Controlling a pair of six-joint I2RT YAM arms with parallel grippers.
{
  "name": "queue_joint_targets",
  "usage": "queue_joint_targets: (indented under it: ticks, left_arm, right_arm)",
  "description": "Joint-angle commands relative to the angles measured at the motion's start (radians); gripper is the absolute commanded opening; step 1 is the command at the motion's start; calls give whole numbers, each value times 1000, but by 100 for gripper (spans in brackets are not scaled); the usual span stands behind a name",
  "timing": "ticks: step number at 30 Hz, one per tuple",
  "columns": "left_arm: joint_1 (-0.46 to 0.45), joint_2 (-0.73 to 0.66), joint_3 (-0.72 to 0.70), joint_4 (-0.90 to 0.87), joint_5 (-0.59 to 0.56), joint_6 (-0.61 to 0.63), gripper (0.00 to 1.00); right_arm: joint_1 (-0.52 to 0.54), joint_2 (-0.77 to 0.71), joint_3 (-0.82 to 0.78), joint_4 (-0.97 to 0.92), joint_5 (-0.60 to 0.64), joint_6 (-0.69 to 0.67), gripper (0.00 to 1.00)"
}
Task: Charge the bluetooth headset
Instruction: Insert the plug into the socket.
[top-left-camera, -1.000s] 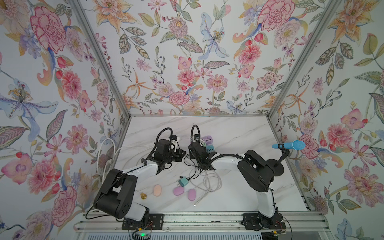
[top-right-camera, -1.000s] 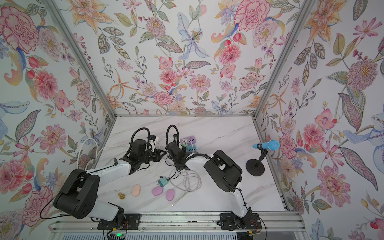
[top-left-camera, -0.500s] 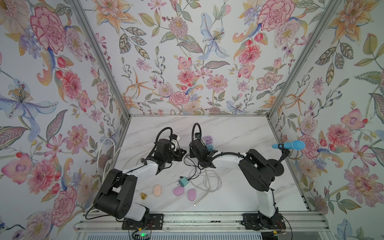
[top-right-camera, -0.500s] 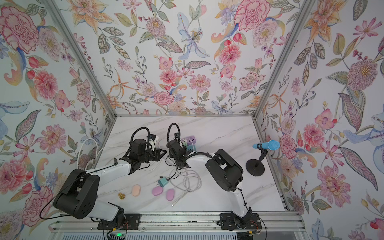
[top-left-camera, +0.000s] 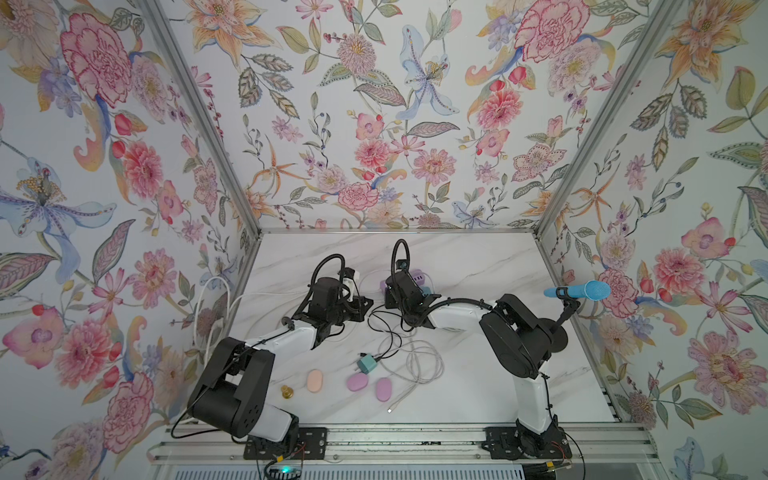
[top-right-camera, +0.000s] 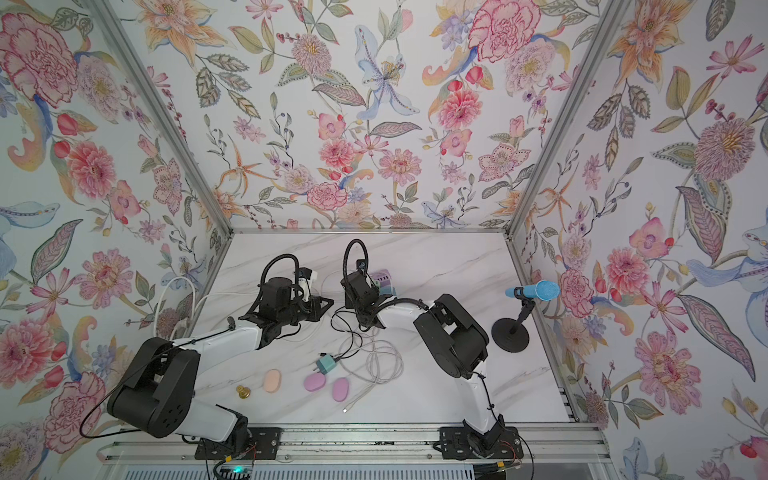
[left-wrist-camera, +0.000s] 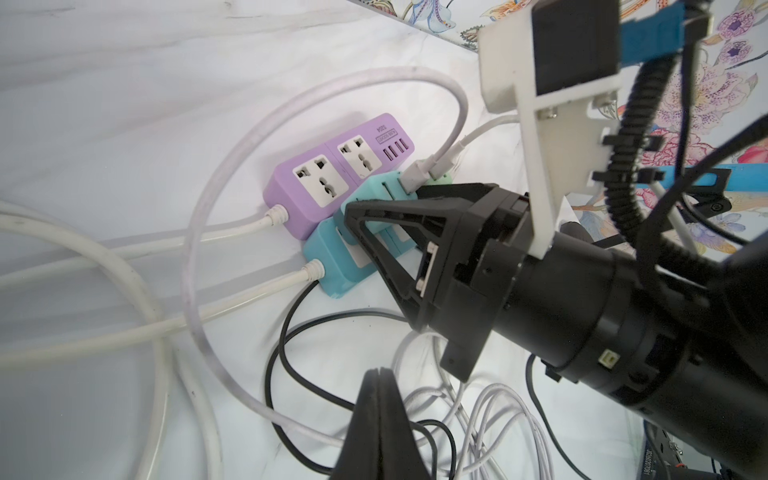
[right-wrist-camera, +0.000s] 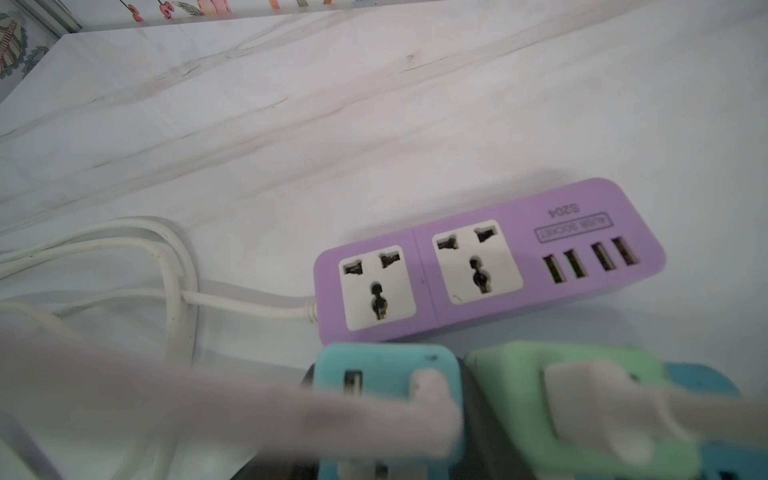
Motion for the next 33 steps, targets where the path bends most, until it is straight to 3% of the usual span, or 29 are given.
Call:
queue_joint_targets:
  ticks: [1, 10, 27, 30, 33]
  left_arm:
    - [2, 23, 12, 27, 25, -14, 0]
    - [1, 20, 3, 30, 20, -14, 0]
    - [1, 25, -13, 54, 25, -18, 0]
    - [1, 25, -14, 54, 25, -18, 0]
    - [0, 23, -16, 56, 22, -18, 0]
  right_arm:
    - [1, 143, -81, -316, -54, 95, 0]
    - [80, 243, 32, -454, -62, 109, 0]
    - [125, 284, 19, -574, -11, 86, 3]
    - [118, 259, 28, -573, -33, 86, 13]
    - [104, 228, 50, -573, -73, 81, 36]
